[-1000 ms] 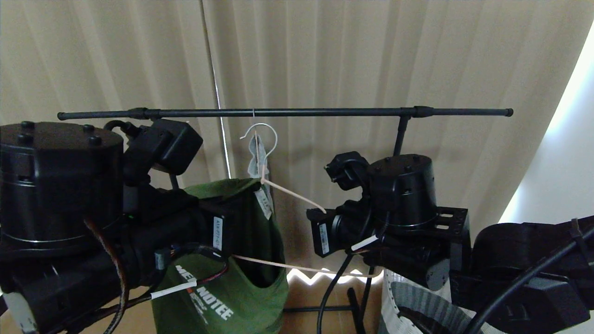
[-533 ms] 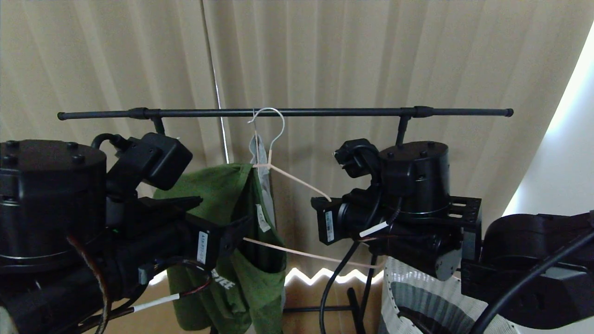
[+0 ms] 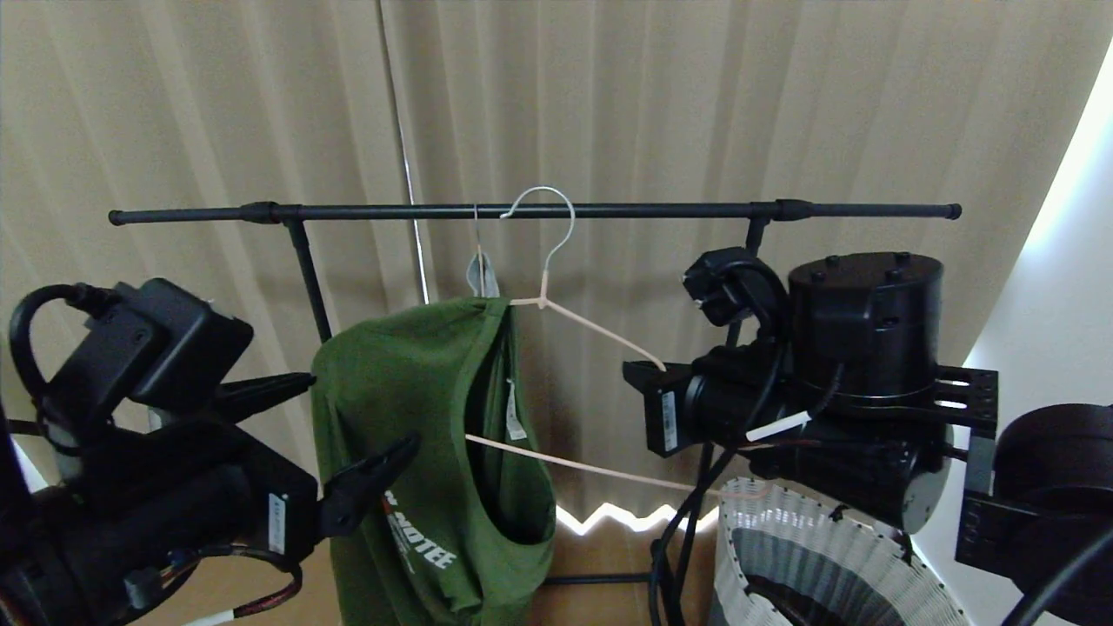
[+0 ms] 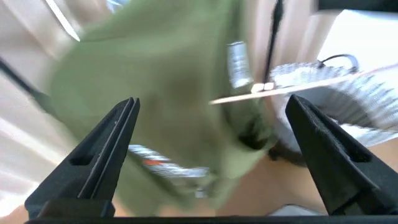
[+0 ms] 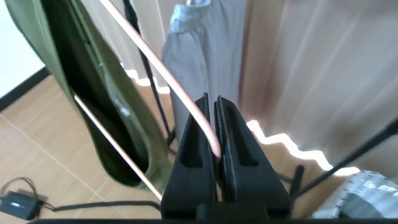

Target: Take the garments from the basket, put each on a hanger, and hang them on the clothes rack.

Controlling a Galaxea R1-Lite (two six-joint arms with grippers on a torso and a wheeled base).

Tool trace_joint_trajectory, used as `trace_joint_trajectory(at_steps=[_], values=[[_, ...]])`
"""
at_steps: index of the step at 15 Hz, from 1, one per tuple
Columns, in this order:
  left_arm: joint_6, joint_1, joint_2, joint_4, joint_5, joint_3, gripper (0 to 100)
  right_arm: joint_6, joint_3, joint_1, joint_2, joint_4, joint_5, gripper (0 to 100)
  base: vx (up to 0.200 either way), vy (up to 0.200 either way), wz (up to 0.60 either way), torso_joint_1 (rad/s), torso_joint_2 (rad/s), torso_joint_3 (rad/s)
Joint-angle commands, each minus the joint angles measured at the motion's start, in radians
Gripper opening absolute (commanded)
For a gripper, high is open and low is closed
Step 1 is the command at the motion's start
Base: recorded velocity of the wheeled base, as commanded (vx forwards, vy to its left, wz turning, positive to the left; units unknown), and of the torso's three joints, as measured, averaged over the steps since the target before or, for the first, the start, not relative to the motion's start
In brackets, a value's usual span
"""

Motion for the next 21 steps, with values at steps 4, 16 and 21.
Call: trace_joint_trajectory(at_steps=[4,16,21], values=[[0.148,0.177,-0.064,-0.154,-0.187,0.057,100,-0.036,0.193,-0.066,-0.155,-0.069,0.008,0,0.000,0.000,0.00,0.000,0.00,0.000],[0.462,0.197,0.156,-0.155,-0.451,-0.126,100,-0.125,0.304,-0.112,-0.210,-0.186,0.087,0,0.000,0.000,0.00,0.000,0.00,0.000],[0.520,0.168,0.206,-0.154,-0.540,-0.138,100,-0.167,0.316,-0.091,-0.199,-0.198,0.134,0,0.000,0.000,0.00,0.000,0.00,0.000]])
